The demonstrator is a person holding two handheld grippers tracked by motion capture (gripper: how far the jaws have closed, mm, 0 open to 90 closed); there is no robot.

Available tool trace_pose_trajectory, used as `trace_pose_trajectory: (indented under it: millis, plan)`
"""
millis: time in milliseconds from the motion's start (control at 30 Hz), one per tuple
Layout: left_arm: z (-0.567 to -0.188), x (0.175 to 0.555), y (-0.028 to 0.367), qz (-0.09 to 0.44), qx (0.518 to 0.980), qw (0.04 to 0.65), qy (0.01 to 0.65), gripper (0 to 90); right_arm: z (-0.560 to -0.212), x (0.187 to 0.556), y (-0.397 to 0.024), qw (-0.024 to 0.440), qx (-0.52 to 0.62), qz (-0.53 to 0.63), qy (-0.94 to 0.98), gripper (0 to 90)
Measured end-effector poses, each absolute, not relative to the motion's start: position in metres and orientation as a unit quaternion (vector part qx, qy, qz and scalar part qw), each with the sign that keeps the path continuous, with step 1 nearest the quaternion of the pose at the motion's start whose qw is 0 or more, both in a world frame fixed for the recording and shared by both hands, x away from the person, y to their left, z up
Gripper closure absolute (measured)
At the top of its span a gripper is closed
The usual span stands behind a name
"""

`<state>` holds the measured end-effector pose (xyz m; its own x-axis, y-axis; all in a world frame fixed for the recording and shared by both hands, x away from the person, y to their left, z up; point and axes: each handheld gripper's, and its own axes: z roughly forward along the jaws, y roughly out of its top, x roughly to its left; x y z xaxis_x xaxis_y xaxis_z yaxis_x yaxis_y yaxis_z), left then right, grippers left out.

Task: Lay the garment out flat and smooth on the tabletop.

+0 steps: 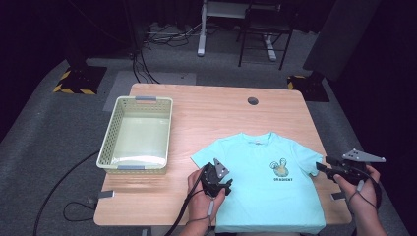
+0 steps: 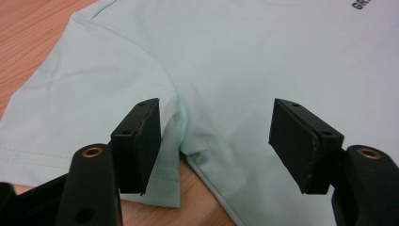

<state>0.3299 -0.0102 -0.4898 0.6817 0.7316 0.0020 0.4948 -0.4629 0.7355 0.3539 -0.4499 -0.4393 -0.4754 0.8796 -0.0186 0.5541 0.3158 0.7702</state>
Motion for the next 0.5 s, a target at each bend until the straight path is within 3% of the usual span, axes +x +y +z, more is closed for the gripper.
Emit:
trace_pose_trajectory:
  millis: [500]
  plan:
    - [-0.489,0.302,-0.027,0.137,0.868,0.350,0.325,27.1,-0.462,0.310,-0.423,0.171,0.377,0.341,0.844,38.0]
